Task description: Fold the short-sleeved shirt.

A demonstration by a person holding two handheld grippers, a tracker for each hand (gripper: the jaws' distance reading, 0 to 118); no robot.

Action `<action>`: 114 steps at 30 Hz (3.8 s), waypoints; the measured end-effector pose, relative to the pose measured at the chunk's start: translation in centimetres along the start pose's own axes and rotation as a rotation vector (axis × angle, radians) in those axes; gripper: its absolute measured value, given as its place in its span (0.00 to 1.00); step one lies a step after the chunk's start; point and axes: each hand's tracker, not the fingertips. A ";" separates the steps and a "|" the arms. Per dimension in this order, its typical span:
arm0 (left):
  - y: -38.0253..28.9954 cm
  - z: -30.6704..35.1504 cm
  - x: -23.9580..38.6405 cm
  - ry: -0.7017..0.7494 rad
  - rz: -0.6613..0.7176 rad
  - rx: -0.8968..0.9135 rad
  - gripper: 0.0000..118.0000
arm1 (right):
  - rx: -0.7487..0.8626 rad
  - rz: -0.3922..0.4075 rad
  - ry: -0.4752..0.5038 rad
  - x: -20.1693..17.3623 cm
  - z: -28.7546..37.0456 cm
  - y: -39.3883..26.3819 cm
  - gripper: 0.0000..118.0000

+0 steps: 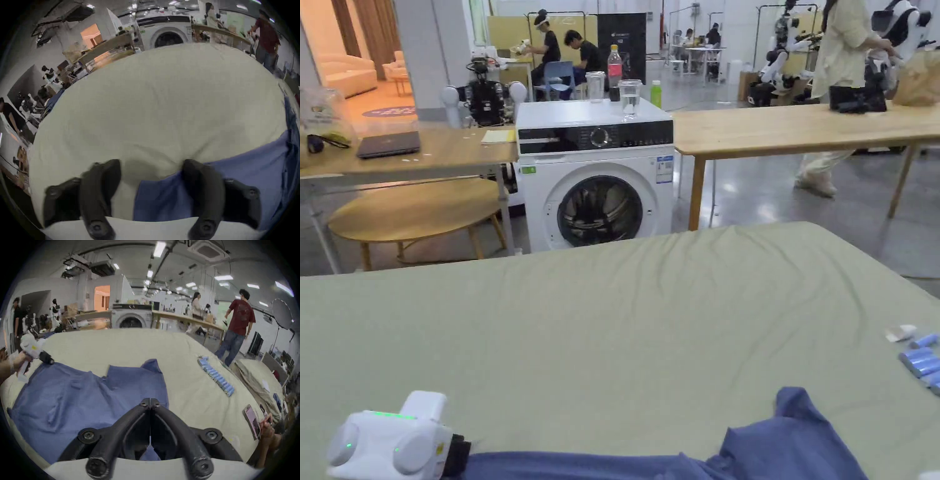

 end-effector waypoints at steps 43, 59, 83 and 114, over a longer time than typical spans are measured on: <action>6.9 41.7 -12.6 0.327 0.024 0.617 0.00 | 0.412 0.029 0.124 -4.4 15.0 31.8 0.00; 15.7 44.0 -17.4 0.531 0.069 0.771 0.00 | 0.601 0.019 0.068 -9.4 15.6 42.8 0.00; 5.1 37.1 -13.7 0.393 0.148 0.631 0.00 | 0.506 0.002 0.047 -7.1 11.8 31.2 0.00; -34.8 41.1 1.5 0.049 0.263 0.501 0.95 | 0.243 0.048 0.302 -7.1 23.7 -10.1 0.94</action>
